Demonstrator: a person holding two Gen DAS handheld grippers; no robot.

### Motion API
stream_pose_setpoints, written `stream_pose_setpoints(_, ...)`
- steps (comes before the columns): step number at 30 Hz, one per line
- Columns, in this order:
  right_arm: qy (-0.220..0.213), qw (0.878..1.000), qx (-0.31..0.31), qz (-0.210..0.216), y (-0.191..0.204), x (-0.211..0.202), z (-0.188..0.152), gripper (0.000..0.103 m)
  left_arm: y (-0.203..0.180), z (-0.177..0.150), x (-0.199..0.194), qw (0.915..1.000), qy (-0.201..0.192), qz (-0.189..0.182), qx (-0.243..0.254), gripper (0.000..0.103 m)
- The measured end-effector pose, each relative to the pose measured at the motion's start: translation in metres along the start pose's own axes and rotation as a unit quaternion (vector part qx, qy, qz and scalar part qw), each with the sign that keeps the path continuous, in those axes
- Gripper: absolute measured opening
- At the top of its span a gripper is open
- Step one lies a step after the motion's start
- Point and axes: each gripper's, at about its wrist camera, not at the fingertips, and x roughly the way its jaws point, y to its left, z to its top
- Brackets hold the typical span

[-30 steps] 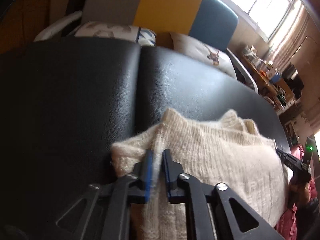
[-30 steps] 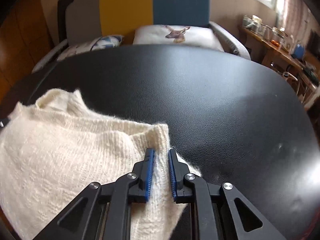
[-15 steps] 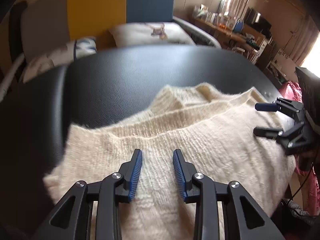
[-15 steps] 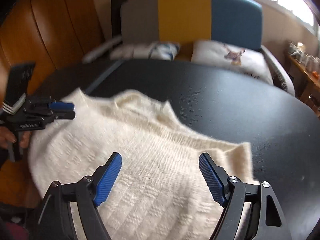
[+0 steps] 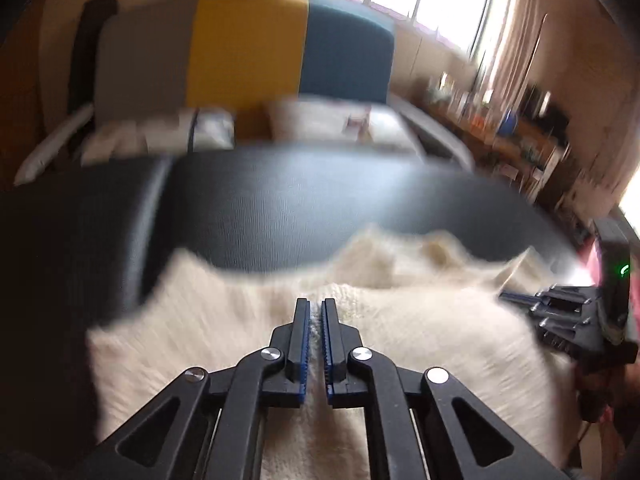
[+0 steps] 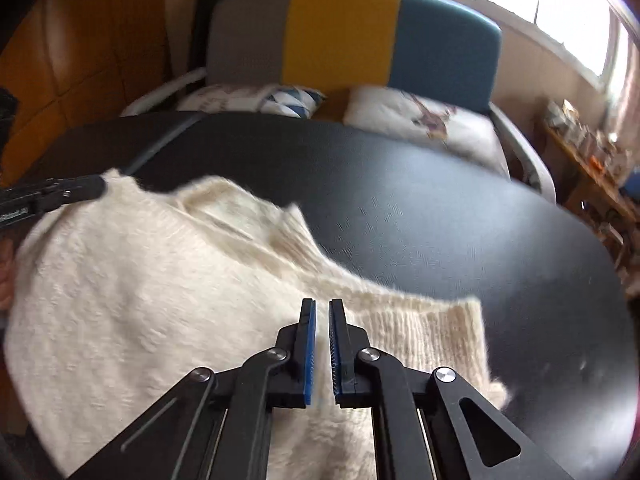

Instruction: Fold clothes

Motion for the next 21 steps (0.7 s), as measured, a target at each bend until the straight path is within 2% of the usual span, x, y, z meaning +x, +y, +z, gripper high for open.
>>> stream_pose_setpoints(2,-0.007,1.0,0.029,0.009,-0.007,0.007,-0.008,0.007,0.001,-0.004,0.005,1.0,0.003,-0.001,-0.003,0.009)
stream_pose_setpoints(7,-0.002,1.0,0.02,0.004,-0.004,0.001,-0.007,0.007,-0.001,-0.004,-0.002,0.9999,0.01,0.007,0.004,0.01)
stream_pose_setpoints(10,0.011,0.999,0.025,0.018,-0.014,-0.012,-0.003,0.01,0.001,0.004,-0.027,0.9998,-0.015,0.007,-0.012,0.016)
stream_pose_setpoints(11,0.005,0.999,0.034,0.032,-0.021,-0.025,-0.003,0.017,0.002,0.003,-0.038,0.9996,-0.023,0.002,-0.017,0.017)
stream_pose_setpoints(13,-0.017,0.996,0.057,0.074,-0.042,-0.056,-0.01,0.046,0.003,0.001,-0.058,0.999,-0.034,-0.014,-0.025,0.018)
stream_pose_setpoints(14,-0.023,0.991,0.075,0.111,-0.056,-0.072,-0.017,0.072,0.002,-0.001,-0.067,0.9986,-0.037,-0.024,-0.028,0.019)
stream_pose_setpoints(15,-0.027,0.984,0.09,0.152,-0.071,-0.085,-0.026,0.08,0.0,-0.005,-0.073,0.9982,-0.037,-0.037,-0.03,0.02)
stream_pose_setpoints(18,-0.013,0.967,0.114,0.229,-0.097,-0.119,-0.071,0.08,-0.022,-0.024,-0.082,0.9957,-0.025,-0.087,-0.02,0.022)
stream_pose_setpoints(21,0.013,0.954,0.142,0.264,-0.112,-0.137,-0.128,0.08,-0.065,-0.042,-0.077,0.9922,-0.007,-0.122,0.027,0.022)
